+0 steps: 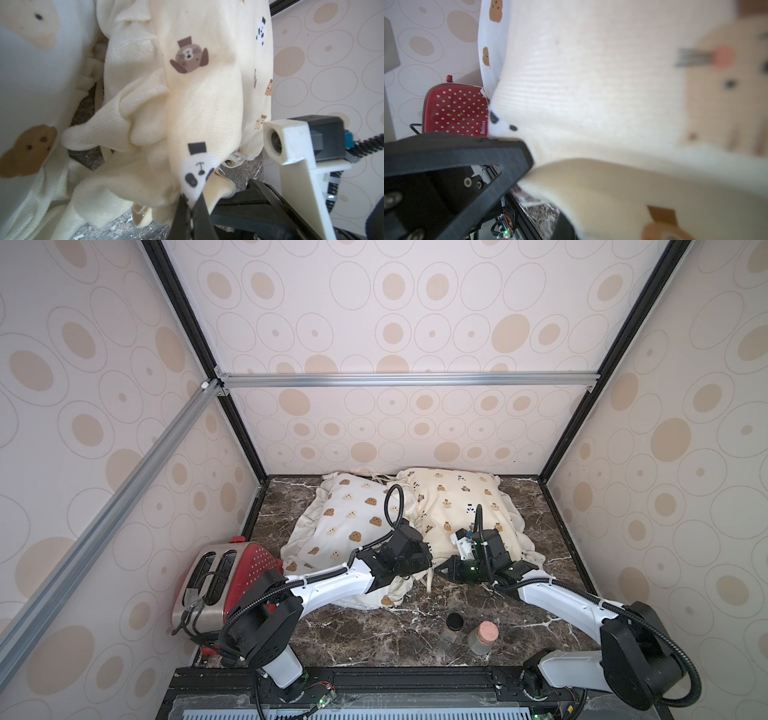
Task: Zip up pillowcases
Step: Zip the zipper on the pillowcase.
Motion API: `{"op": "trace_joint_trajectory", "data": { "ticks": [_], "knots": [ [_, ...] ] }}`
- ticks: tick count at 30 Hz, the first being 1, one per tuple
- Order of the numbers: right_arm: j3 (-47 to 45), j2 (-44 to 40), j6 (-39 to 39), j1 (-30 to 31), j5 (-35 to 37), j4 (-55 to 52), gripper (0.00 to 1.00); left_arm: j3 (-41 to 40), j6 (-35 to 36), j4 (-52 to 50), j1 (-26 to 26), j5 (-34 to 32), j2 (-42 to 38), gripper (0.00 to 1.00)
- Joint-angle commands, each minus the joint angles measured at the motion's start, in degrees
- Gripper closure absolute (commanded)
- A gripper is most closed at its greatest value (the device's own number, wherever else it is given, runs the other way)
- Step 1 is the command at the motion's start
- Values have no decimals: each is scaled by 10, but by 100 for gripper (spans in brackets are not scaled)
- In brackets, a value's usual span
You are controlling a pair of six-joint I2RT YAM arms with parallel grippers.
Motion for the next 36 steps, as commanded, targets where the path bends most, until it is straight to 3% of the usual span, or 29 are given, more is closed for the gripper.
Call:
{"op": "trace_joint_trajectory", "data": {
  "ticks": [1, 16, 21, 26, 30, 33, 36],
  "knots": [
    [13, -18, -15, -4, 34, -64, 100, 16, 11, 6, -3, -24, -21, 100],
    [31, -35, -40, -6, 71, -164, 100, 22, 33, -17, -3, -66, -53, 100],
    [30, -34, -40, -6, 59, -167, 100, 23, 39, -23, -3, -72, -59, 100],
    [25, -34, -35, -6, -8, -109, 100, 25, 32, -17, -3, -30, -37, 100],
    [26, -28, -27, -5, -36, -80, 100, 10, 22, -8, -4, -15, -32, 64],
    [29, -20, -38, -4, -47, -82, 100, -11, 15, -8, -4, -19, -48, 54],
    [28, -14, -48, -5, -57, -84, 100, -38, -5, -8, -7, -29, -68, 51]
  ]
}}
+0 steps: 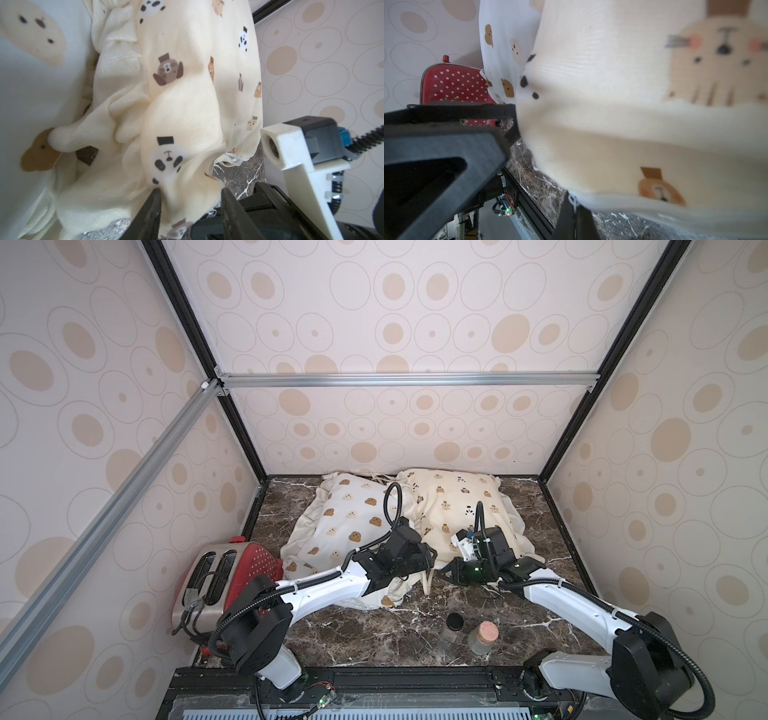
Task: Zip up pillowcases
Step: Zip the zipper on the pillowcase.
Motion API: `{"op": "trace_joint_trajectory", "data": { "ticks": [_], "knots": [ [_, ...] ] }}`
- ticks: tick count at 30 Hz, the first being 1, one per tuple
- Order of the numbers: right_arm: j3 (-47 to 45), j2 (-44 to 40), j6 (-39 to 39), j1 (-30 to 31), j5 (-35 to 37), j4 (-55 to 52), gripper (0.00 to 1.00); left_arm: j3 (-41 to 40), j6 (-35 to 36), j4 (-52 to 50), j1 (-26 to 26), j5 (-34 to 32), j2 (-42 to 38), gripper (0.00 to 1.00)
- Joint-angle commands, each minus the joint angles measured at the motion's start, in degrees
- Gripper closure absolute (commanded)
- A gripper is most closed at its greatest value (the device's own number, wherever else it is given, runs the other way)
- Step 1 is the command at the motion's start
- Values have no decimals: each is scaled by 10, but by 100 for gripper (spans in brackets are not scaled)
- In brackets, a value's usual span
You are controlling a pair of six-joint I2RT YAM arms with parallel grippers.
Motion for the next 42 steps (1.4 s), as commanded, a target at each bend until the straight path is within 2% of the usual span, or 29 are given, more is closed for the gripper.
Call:
{"op": "trace_joint_trajectory", "data": {
  "ticks": [1, 5, 8, 12, 18, 24, 30, 42],
  "knots": [
    [-1, 8, -13, -4, -28, 6, 100, -26, -29, 2, -1, -13, -34, 51],
    [2, 18, -20, -3, -37, 2, 100, -55, -66, 14, -11, -37, -52, 53],
    [-3, 21, -14, -3, -41, 13, 100, -83, -96, 44, -35, -86, -65, 56],
    [-4, 24, -13, -3, -38, 15, 100, -65, -104, 54, -39, -74, -35, 56],
    [-7, 22, -10, -3, -38, 17, 100, -61, -129, 105, -39, -72, 9, 63],
    [-10, 26, -14, -3, -39, 17, 100, -60, -138, 132, -40, -82, 25, 77],
    [-9, 28, -19, -3, -34, 7, 100, -55, -128, 127, -40, -89, 28, 99],
    [27, 23, -33, -2, 8, -95, 100, -57, -61, 80, -40, -107, -25, 100]
  ]
}}
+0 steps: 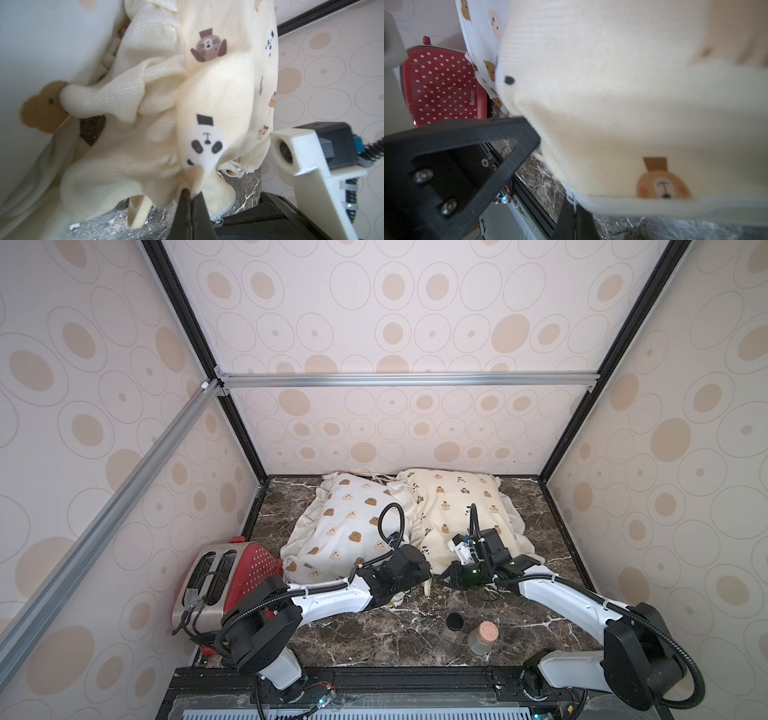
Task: Zip up pillowcases
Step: Zip the zipper on the pillowcase.
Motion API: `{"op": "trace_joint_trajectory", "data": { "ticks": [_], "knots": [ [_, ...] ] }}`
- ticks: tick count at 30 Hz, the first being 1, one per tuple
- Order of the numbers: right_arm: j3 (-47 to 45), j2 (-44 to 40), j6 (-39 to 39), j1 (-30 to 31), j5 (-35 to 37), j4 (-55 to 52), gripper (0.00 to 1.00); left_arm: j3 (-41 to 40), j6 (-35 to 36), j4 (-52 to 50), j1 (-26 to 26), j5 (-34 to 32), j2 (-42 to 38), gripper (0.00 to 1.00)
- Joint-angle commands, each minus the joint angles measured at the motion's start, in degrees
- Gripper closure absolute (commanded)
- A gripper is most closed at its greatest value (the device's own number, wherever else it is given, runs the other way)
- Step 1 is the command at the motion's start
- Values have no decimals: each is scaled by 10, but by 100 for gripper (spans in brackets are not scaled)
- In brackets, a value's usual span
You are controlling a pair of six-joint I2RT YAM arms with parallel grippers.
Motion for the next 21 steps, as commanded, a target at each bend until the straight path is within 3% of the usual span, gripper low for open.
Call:
{"op": "trace_joint_trajectory", "data": {
  "ticks": [1, 8, 21],
  "knots": [
    [19, -1, -11, -2, 19, -60, 100, 13, 32, -21, -1, -37, -38, 100],
    [31, -8, -25, -3, 38, -117, 100, 20, 66, -72, 0, -61, -70, 100],
    [18, -44, -27, -12, 150, -202, 100, 17, 95, -91, 26, -70, -94, 100]
  ]
}}
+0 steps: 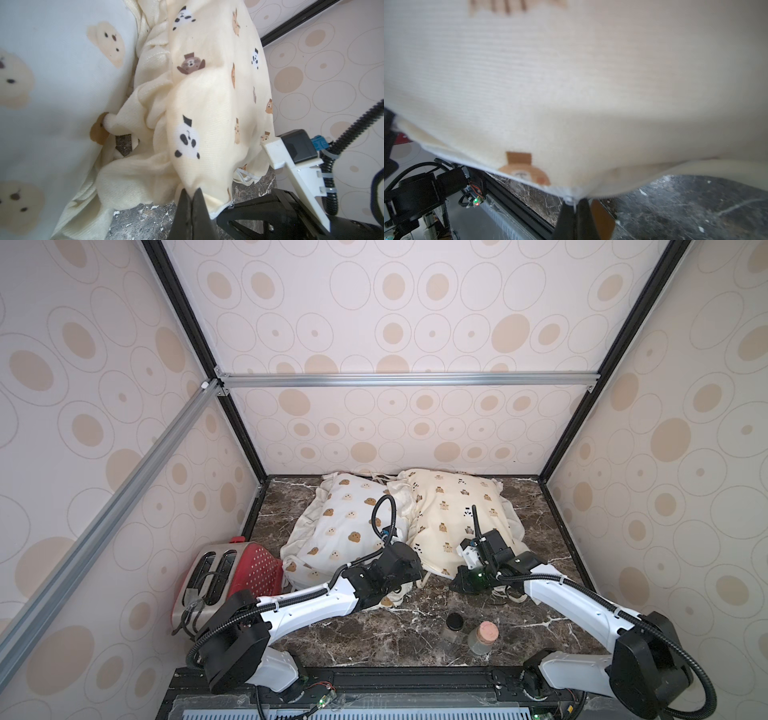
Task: Zip up pillowcases
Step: Zip the zipper on the pillowcase.
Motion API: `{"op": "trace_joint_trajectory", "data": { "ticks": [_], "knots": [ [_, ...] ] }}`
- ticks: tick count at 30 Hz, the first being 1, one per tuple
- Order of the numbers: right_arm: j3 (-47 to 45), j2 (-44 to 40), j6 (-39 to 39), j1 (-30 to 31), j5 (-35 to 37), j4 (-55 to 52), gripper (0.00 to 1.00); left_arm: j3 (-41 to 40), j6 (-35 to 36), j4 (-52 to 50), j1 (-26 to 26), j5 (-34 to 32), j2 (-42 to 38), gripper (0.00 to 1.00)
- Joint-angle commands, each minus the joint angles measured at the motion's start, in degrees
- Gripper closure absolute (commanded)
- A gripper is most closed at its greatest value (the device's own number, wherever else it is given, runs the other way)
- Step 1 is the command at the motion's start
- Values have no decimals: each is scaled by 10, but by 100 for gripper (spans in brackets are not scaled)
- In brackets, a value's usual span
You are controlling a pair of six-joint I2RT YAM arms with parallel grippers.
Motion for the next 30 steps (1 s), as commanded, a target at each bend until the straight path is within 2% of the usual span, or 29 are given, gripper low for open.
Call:
{"op": "trace_joint_trajectory", "data": {
  "ticks": [1, 8, 20, 30],
  "knots": [
    [-8, -16, -1, -12, 52, -62, 100, 16, 17, -8, 21, -28, -19, 100],
    [-29, -34, 2, -38, 65, -74, 100, 16, 30, -13, 54, -9, -25, 100],
    [-79, -74, 18, -102, 75, -57, 100, 32, 65, -46, 81, -23, -39, 100],
    [-136, -112, 35, -223, 49, -18, 100, 55, 87, -59, 100, -25, -27, 100]
  ]
}}
